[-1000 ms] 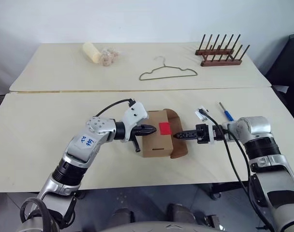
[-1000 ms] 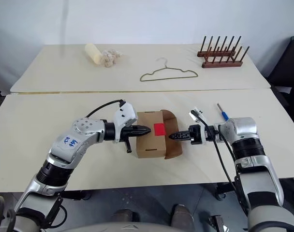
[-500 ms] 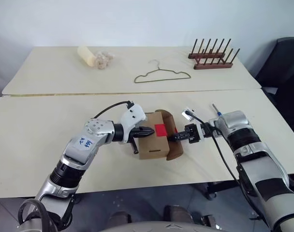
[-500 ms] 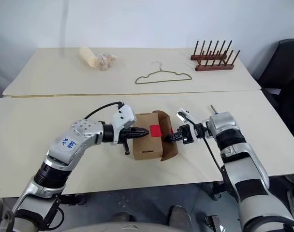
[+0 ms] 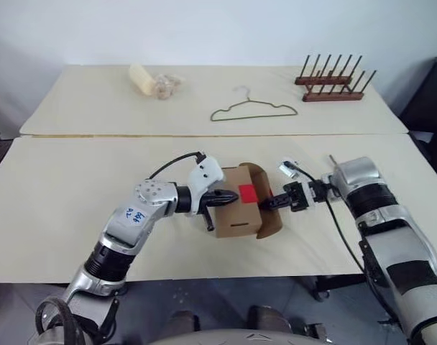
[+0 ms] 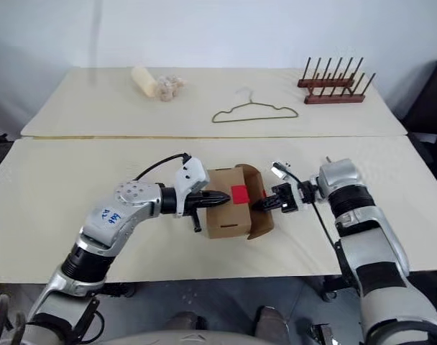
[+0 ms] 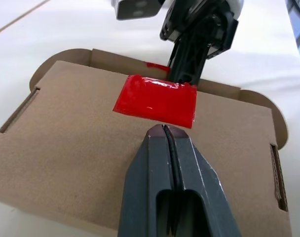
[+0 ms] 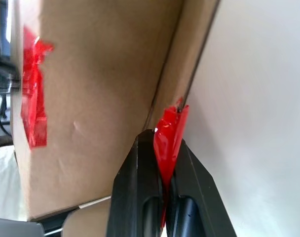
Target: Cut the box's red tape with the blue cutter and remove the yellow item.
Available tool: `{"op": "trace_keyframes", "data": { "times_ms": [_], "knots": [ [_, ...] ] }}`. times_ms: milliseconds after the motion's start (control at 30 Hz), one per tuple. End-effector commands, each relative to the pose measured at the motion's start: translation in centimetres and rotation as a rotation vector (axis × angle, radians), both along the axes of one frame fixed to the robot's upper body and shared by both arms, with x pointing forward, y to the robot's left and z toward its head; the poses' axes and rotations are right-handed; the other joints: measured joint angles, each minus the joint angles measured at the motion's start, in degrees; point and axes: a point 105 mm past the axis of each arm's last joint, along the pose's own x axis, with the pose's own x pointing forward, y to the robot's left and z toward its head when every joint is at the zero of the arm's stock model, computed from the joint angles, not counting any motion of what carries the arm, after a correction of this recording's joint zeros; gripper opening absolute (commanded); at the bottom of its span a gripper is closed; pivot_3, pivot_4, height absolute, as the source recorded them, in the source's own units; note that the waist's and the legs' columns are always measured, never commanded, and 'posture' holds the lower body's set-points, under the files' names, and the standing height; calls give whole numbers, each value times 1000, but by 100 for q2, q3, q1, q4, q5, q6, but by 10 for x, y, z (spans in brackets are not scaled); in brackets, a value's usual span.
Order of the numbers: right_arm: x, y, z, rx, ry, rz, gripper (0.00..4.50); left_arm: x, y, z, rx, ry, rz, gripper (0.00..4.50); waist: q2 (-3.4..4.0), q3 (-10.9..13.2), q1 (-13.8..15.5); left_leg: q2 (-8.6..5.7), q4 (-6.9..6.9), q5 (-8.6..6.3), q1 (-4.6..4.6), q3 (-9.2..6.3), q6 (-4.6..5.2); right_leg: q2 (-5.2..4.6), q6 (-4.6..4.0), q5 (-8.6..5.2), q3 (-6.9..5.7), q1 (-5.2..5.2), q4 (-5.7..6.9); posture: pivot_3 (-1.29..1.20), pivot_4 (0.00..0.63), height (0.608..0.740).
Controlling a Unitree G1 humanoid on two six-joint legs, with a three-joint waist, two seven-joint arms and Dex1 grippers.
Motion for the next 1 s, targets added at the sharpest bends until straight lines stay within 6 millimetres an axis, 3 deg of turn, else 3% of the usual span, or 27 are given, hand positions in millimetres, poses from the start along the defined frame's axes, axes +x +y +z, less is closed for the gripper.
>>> {"op": "trace_keyframes", "data": {
  "times_ms": [33, 167, 433, 633, 800, 1000],
  "knots": [
    [-1, -33, 37, -122, -56, -40, 53, 6, -18, -20, 14, 31, -1, 0, 24, 16, 56, -4, 2, 0, -10, -6, 2, 0, 1, 1, -2, -3, -3, 0, 150, 740],
    [-2, -51, 70, -198, -103, -64, 53, 12, -41, -16, -45, -2, -22, 0, 37, 35, 66, -11, 33, -2, -102, 1, 11, 0, 21, 11, -1, -81, -1, 0, 150, 740],
    [-5, -69, 121, -311, -198, -88, 53, 17, -60, -11, -117, -32, -20, 0, 39, 60, 5, -6, 26, 0, -106, 18, 14, 0, 24, 12, -5, -92, -4, 0, 150, 740],
    [-13, -63, 140, -358, -226, -52, 53, 17, -52, -14, -131, -25, 20, 0, 37, 81, -12, -5, 28, 0, -111, 18, 14, 0, 25, 13, -5, -98, -4, 0, 150, 740],
    [-16, -61, 142, -441, -244, -25, 53, 15, -40, -19, -129, -13, 60, 0, 40, 84, -9, -4, 40, 0, -152, 15, 14, 0, 25, 13, -6, -136, 2, 0, 150, 740],
    [-20, -45, 150, -484, -239, -58, 53, 7, -15, -12, -123, -17, 108, 0, 42, 85, -8, -3, 52, 0, -188, 16, 13, 0, 25, 13, -5, -181, 22, 0, 150, 740]
  ]
}}
